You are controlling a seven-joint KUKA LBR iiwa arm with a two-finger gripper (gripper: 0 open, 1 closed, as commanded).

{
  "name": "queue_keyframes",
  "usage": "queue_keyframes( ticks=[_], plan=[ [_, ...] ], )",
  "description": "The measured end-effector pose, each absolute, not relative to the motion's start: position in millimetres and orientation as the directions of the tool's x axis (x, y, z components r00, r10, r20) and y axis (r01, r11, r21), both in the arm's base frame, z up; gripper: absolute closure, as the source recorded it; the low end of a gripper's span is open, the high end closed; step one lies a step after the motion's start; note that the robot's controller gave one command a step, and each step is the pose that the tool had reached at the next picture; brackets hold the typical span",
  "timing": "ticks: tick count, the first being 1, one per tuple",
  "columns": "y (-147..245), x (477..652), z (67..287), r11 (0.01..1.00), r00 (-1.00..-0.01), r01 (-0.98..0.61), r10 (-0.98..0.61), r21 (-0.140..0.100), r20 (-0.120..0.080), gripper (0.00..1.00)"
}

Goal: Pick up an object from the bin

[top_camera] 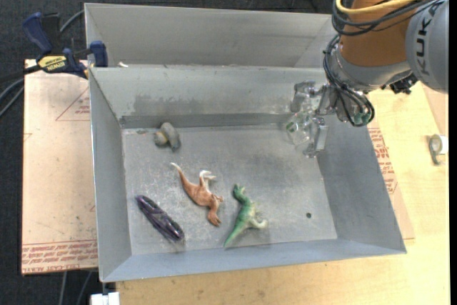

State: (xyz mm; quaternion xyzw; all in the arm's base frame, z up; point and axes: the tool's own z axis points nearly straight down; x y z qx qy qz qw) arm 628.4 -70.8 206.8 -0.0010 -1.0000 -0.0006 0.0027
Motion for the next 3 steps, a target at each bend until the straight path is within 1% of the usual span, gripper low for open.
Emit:
queue_keyframes(
  ticks=[1, 2, 3],
  plan=[
    [-70.4, 629.9, 212.0, 1.0, -1.0, -0.001, -0.001, 0.0, -0.003, 0.0],
    [-68.3, 641.5, 132.3, 0.992, -0.992, -0.126, -0.126, 0.003, 0.007, 0.0],
    [-30.5, 601.4, 156.0, 0.955, -0.955, -0.296, -0.296, 0.001, -0.003, 0.0]
  ],
)
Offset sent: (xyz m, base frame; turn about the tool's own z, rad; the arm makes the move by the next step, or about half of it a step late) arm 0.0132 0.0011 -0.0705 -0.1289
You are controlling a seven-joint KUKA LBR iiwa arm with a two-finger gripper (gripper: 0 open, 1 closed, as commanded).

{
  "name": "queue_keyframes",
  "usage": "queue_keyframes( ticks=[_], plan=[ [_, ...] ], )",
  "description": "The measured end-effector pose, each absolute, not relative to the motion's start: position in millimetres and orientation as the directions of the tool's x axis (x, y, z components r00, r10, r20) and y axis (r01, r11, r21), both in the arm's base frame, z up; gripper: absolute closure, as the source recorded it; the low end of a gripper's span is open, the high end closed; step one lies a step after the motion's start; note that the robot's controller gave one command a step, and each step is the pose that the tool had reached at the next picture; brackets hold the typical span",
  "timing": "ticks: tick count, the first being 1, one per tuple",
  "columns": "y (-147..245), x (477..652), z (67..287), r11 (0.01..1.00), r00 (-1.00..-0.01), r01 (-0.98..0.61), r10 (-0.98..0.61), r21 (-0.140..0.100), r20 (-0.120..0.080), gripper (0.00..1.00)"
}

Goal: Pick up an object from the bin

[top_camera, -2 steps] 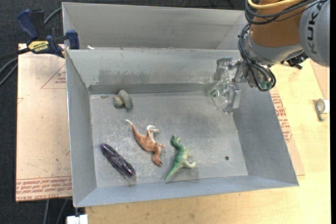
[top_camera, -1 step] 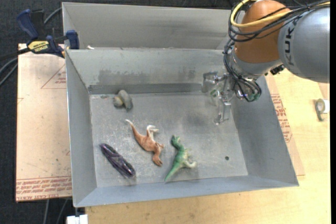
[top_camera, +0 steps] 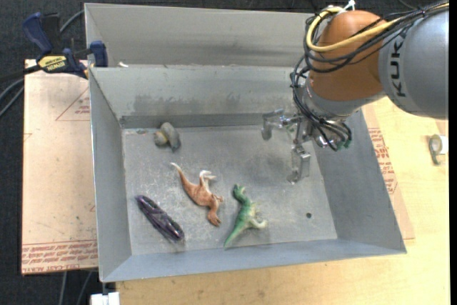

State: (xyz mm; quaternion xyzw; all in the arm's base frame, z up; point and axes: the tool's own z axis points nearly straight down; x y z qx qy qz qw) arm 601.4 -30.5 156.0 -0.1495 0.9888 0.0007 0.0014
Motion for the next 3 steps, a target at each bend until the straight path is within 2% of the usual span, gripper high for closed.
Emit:
queue_keyframes(
  ticks=[1, 2, 3],
  plan=[
    [1.6, 605.0, 129.5, 0.986, -0.986, -0.169, -0.169, 0.003, 0.002, 0.0],
    [22.6, 575.0, 81.9, 0.883, -0.883, -0.469, -0.469, 0.0, -0.005, 0.0],
    [10.7, 522.1, 70.4, 0.824, -0.824, -0.566, -0.566, 0.005, 0.001, 0.0]
  ],
)
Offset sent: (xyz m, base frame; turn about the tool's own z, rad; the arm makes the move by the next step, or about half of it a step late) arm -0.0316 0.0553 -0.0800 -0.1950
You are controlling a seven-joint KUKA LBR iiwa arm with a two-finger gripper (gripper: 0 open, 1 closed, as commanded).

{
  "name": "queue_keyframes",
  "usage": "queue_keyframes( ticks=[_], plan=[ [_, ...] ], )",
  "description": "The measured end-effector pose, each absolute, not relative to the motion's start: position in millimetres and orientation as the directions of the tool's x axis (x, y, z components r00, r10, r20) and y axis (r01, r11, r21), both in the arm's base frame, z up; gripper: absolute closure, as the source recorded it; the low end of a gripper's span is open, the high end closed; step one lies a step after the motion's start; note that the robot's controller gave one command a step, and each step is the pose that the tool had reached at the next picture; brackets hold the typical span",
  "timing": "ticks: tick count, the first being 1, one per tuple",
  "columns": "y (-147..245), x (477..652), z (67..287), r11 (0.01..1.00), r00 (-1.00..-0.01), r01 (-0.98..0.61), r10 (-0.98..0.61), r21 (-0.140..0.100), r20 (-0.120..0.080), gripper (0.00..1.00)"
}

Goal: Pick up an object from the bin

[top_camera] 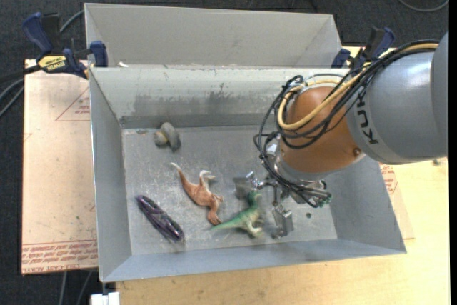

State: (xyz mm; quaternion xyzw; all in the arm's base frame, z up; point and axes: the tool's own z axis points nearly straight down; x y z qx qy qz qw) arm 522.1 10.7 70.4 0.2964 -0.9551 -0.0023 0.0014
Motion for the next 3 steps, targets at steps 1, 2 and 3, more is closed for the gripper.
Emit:
queue_keyframes(
  ticks=[1, 2, 3],
  plan=[
    [43.8, 513.9, 69.7, 0.634, -0.634, -0.773, -0.773, -0.002, -0.006, 1.0],
    [43.8, 513.9, 69.7, 0.634, -0.634, -0.774, -0.774, -0.002, -0.006, 1.0],
    [18.8, 515.0, 69.7, 0.646, -0.646, -0.763, -0.763, -0.001, -0.008, 1.0]
  ],
)
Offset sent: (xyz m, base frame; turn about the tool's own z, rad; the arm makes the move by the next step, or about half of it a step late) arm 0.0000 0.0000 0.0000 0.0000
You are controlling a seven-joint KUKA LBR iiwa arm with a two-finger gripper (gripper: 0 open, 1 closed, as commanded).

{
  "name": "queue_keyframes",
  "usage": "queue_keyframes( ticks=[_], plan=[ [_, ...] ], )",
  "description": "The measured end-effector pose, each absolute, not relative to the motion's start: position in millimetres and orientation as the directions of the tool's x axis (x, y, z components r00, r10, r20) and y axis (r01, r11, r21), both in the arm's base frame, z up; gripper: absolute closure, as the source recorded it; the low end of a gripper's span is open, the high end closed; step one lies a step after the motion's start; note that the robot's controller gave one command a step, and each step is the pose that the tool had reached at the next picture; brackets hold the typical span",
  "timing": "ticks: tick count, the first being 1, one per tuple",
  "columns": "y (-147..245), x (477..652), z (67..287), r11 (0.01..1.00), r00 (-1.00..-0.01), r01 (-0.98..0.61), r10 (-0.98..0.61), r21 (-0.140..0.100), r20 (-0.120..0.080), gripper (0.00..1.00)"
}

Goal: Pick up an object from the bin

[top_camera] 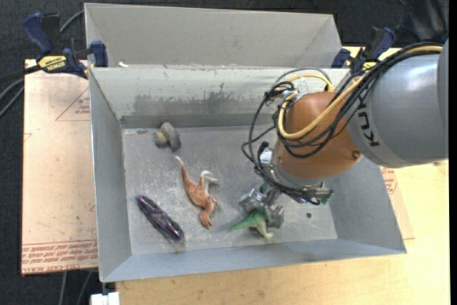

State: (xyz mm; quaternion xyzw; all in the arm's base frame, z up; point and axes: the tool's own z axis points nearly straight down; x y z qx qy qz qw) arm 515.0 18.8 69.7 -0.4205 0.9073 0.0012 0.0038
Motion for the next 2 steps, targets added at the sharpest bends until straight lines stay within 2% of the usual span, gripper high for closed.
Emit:
queue_keyframes(
  ticks=[2],
  plan=[
    [23.2, 515.6, 69.8, 0.641, -0.641, -0.767, -0.767, -0.001, -0.007, 1.0]
  ],
)
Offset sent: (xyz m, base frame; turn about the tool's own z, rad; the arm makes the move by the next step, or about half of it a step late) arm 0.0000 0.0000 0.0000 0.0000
